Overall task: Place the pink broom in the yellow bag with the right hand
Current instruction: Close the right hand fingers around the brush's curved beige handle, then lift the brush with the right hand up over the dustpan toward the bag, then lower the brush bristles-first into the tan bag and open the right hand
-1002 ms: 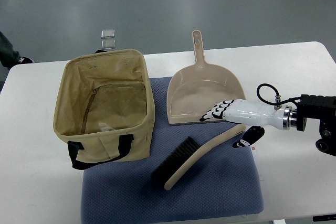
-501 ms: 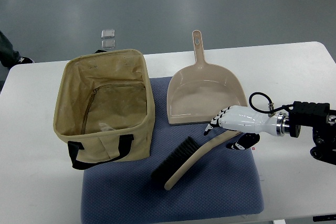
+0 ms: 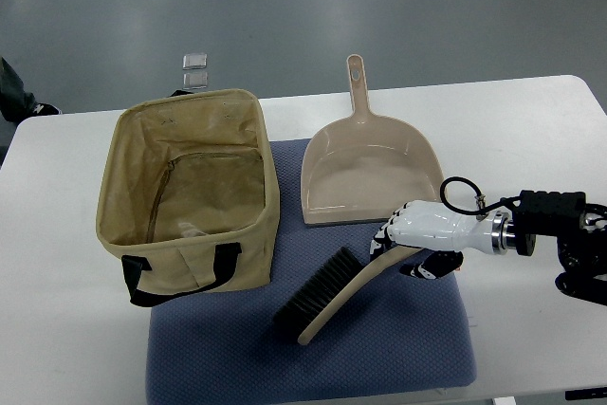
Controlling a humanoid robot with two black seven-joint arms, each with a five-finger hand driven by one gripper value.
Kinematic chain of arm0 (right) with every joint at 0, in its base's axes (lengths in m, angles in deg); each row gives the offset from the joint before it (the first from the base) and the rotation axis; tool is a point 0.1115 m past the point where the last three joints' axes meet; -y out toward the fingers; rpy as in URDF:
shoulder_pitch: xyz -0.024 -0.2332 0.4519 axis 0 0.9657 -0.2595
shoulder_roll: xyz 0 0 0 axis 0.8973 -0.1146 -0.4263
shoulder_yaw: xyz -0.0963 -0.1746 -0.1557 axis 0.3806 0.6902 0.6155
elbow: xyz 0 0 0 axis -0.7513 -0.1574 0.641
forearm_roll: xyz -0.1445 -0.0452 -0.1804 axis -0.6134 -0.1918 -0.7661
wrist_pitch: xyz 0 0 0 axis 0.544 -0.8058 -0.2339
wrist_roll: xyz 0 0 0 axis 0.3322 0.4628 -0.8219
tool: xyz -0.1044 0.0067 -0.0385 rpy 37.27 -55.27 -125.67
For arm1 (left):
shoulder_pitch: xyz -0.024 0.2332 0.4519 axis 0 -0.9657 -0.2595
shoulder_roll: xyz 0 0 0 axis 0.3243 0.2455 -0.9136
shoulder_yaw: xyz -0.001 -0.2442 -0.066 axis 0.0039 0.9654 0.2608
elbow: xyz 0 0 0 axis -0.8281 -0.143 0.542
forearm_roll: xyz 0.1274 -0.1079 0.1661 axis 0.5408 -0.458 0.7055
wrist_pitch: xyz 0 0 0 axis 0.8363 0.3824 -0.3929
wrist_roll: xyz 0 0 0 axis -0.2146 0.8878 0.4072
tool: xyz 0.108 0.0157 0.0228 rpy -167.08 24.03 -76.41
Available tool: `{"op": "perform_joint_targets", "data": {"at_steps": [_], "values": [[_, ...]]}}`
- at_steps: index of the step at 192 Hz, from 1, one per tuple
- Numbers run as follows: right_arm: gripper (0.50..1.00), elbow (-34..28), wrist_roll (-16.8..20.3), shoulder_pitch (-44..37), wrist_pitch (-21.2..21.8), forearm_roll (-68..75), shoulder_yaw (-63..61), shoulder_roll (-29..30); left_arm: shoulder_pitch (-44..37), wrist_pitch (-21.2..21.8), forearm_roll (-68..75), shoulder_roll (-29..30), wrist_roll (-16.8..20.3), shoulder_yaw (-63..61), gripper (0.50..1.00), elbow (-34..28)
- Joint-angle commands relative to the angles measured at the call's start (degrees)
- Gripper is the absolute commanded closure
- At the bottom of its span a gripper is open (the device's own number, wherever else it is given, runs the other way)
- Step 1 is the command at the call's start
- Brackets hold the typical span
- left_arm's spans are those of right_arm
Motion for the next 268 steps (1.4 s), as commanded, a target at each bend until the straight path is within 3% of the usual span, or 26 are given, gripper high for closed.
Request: {"op": "perform_joint_targets", "data": {"at_steps": [1, 4, 93, 130, 178, 226, 268], "values": [[0.967, 0.09, 0.87, 0.02, -0.02, -0.22, 0.02, 0.18, 0.0, 0.06, 0.0, 0.0, -0.01, 0.0, 0.5, 0.0], [0.999, 0.09, 1.05, 0.02, -0.02, -0.31, 0.02, 0.18, 0.0, -0.03, 0.0, 0.0, -0.01, 0.0, 0.5, 0.0], [1.0, 0.44, 0.52, -6.48, -6.52, 0.75, -0.77, -4.03, 0.0, 0.06, 0.0, 0.0, -0.01, 0.0, 0.5, 0.0], [1.0, 0.96, -1.58, -13.51, -6.52, 4.44, -0.77, -7.72, 0.0, 0.06, 0.0, 0.0, -0.01, 0.0, 0.5, 0.0], [1.0, 4.92, -2.03, -24.06, -5.65, 8.22, -0.77, -7.81, 0.0, -0.03, 0.0, 0.0, -0.01, 0.0, 0.5, 0.0], [1.0, 7.29, -1.5, -33.99, -2.13, 8.22, -0.77, -2.28, 0.0, -0.03, 0.0, 0.0, -0.01, 0.0, 0.5, 0.0], [1.0, 8.43, -1.15, -37.51, -0.72, 7.34, -0.86, 7.04, 0.0, -0.03, 0.0, 0.0, -0.01, 0.0, 0.5, 0.0]]}}
